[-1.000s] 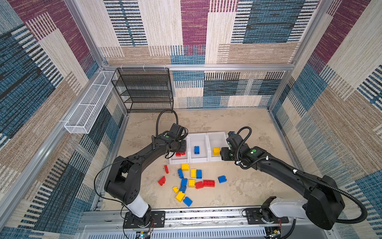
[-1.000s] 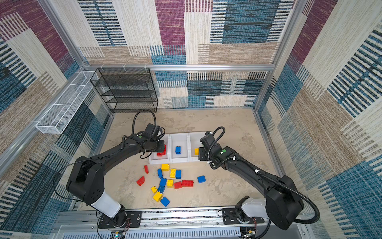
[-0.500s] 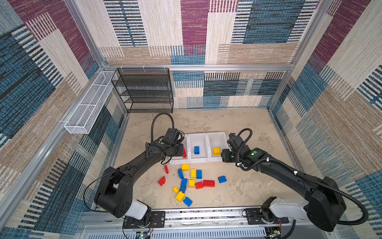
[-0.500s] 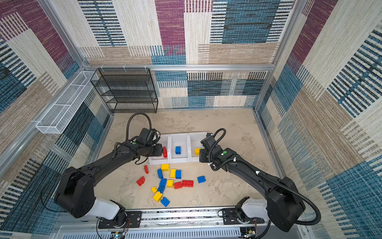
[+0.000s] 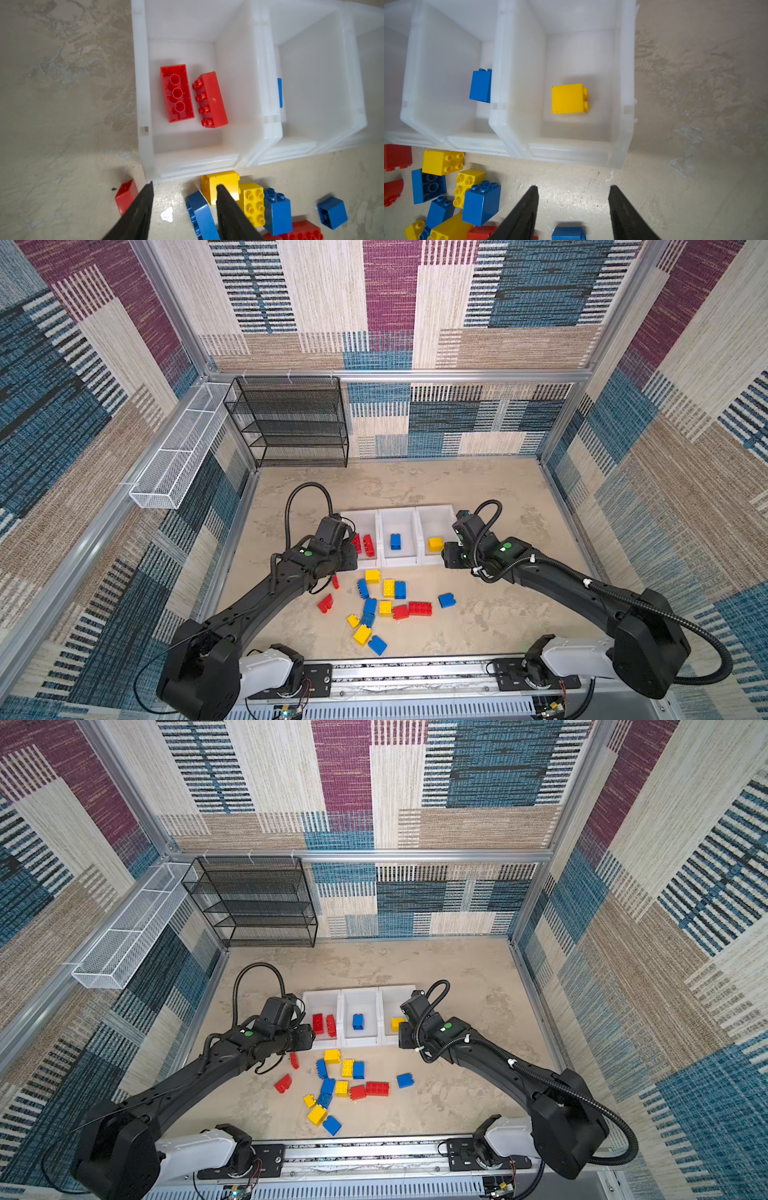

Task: Sort the legos into containers by color
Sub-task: 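Lift the red brick into the bin nearest the left arm and release it, then reach the right gripper into the pile and grasp a blue brick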

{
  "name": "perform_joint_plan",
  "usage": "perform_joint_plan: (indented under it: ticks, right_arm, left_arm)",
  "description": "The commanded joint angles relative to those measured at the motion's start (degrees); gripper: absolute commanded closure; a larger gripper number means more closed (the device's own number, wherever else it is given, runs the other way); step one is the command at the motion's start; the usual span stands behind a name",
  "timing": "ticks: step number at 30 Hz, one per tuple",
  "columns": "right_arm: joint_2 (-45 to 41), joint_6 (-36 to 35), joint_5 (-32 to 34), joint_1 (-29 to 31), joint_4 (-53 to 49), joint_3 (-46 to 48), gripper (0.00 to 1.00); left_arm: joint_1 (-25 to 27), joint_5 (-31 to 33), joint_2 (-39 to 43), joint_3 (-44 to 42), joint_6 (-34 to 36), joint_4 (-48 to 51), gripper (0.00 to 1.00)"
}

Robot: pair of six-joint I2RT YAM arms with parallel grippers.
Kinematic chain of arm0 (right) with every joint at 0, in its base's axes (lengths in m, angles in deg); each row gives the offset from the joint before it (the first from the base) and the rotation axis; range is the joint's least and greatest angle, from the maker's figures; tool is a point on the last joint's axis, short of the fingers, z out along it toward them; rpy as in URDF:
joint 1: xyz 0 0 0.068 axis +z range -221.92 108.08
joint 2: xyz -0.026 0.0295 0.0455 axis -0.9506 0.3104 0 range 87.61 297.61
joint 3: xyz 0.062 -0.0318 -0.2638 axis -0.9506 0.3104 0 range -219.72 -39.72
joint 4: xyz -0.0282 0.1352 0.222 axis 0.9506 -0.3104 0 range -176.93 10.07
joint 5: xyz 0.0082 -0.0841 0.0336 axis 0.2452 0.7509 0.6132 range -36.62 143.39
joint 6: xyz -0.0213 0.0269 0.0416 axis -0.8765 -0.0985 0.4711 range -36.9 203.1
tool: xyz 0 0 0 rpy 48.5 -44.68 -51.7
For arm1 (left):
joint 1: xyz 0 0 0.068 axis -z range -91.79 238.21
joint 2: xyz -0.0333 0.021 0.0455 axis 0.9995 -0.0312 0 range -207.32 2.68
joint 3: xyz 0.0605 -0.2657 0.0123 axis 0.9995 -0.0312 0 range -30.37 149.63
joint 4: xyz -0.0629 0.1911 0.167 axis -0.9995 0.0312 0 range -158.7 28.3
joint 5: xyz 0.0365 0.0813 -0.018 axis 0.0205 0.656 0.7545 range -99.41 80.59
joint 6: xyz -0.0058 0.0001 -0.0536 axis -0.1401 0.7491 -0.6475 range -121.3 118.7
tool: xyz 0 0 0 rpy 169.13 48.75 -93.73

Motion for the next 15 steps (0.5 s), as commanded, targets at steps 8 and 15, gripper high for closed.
perform_joint_plan:
  ticks: [8,15]
  right_arm:
    - [7.3,2.9,-0.1,10.0,0.9,-5.1,0.43]
    - [15.0,3.1,-1.4,15.9,1.2,-9.7,0.43]
  left_arm:
    - [-1.4,3.9,9.5,-6.3,-3.5,0.9,0.46]
    - [-1.8,4.8,12.2,-7.8,-3.8,2.4,0.45]
